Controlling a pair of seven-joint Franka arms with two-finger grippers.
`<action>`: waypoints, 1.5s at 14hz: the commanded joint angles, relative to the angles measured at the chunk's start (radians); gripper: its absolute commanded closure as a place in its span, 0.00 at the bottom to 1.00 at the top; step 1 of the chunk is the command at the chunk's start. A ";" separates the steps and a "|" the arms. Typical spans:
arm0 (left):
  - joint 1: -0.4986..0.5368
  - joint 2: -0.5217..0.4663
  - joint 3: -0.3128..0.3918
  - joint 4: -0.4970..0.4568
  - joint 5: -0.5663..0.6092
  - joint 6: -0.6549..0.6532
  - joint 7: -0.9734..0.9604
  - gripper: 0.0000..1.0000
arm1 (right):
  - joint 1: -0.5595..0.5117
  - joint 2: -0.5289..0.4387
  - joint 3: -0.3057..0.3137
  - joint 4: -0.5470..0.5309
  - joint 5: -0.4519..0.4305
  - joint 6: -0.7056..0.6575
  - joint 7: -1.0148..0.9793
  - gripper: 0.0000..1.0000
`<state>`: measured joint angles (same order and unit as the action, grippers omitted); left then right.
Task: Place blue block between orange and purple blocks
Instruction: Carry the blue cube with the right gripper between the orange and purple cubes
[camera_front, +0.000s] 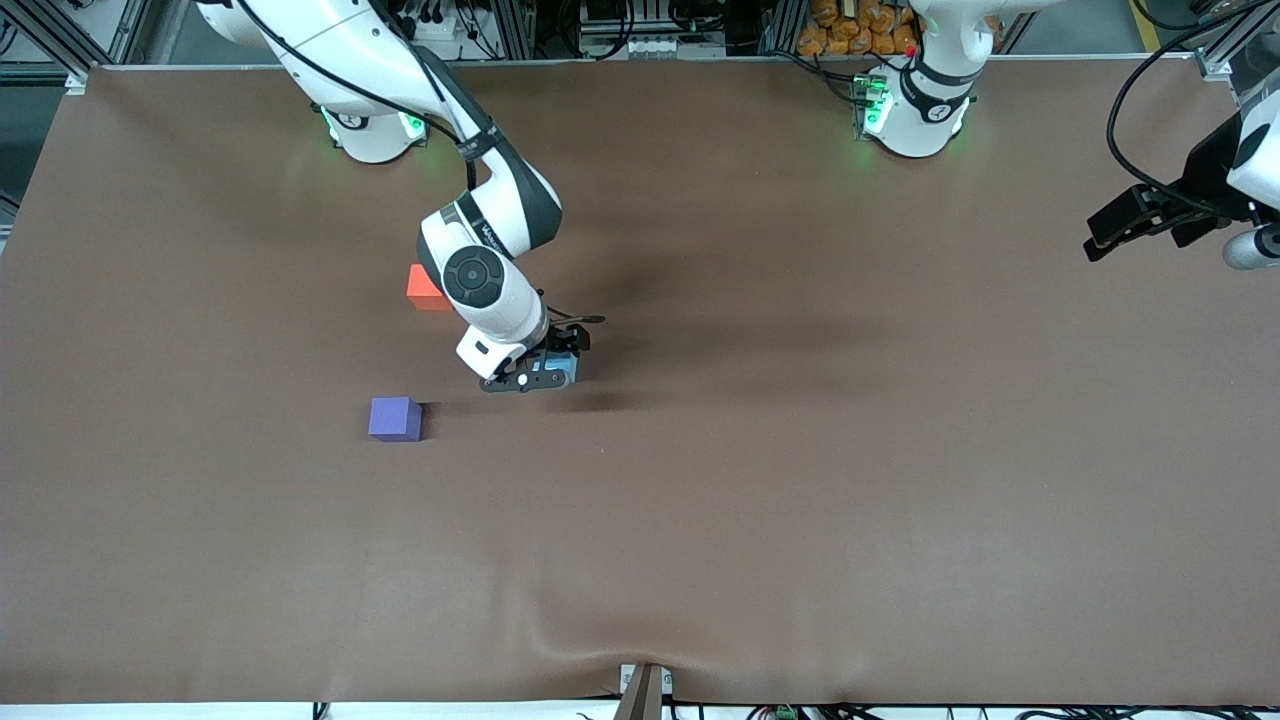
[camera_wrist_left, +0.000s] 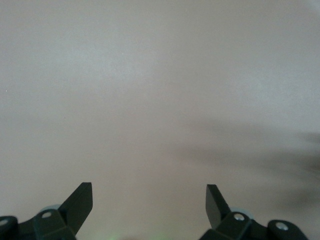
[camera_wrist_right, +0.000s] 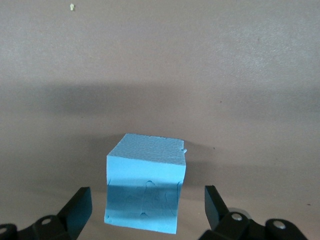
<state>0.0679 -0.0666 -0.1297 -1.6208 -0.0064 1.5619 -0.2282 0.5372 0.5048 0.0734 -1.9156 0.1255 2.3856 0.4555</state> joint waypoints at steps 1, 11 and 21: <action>0.004 -0.009 -0.004 -0.007 0.002 -0.014 0.015 0.00 | 0.006 -0.014 -0.001 -0.013 0.008 0.015 -0.006 0.00; 0.004 -0.021 -0.007 -0.025 0.002 -0.017 0.015 0.00 | 0.021 0.046 -0.001 -0.010 0.003 0.057 0.034 0.91; 0.004 -0.042 -0.013 -0.047 0.002 -0.039 0.013 0.00 | -0.324 -0.313 -0.004 -0.135 0.006 -0.378 -0.314 1.00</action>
<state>0.0666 -0.0698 -0.1366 -1.6403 -0.0064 1.5351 -0.2281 0.3088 0.2664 0.0506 -1.9211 0.1249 1.9871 0.2564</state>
